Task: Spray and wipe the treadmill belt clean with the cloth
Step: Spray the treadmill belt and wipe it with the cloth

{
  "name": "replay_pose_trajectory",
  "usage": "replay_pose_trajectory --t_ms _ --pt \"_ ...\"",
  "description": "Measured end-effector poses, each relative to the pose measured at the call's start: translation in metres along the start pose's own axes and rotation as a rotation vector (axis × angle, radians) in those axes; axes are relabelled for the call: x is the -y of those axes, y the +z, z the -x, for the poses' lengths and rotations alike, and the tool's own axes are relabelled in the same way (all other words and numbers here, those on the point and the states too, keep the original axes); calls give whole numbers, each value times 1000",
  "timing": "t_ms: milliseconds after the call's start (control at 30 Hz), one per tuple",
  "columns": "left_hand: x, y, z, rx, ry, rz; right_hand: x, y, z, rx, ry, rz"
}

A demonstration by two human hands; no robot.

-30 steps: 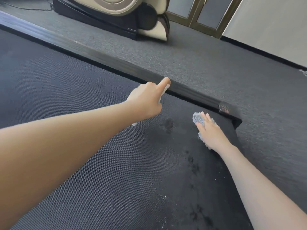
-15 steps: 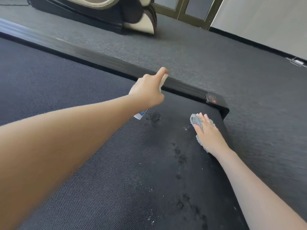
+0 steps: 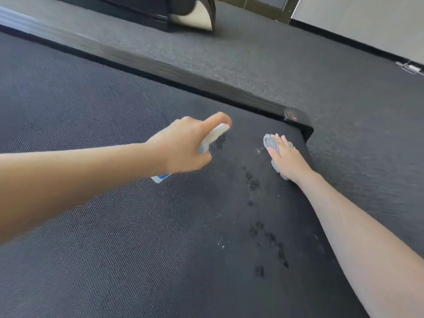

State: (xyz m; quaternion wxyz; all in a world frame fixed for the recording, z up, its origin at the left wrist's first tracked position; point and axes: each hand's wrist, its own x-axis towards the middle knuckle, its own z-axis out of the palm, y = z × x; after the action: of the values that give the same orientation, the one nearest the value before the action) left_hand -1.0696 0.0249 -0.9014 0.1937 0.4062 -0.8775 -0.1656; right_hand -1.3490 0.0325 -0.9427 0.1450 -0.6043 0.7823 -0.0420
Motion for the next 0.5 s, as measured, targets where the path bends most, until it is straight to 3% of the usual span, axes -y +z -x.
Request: replay_pose_trajectory --t_ms 300,500 --pt "-23 2 87 -56 58 -14 10 3 28 6 -12 57" --pt "-38 -4 117 138 84 47 17 10 49 11 -24 53"
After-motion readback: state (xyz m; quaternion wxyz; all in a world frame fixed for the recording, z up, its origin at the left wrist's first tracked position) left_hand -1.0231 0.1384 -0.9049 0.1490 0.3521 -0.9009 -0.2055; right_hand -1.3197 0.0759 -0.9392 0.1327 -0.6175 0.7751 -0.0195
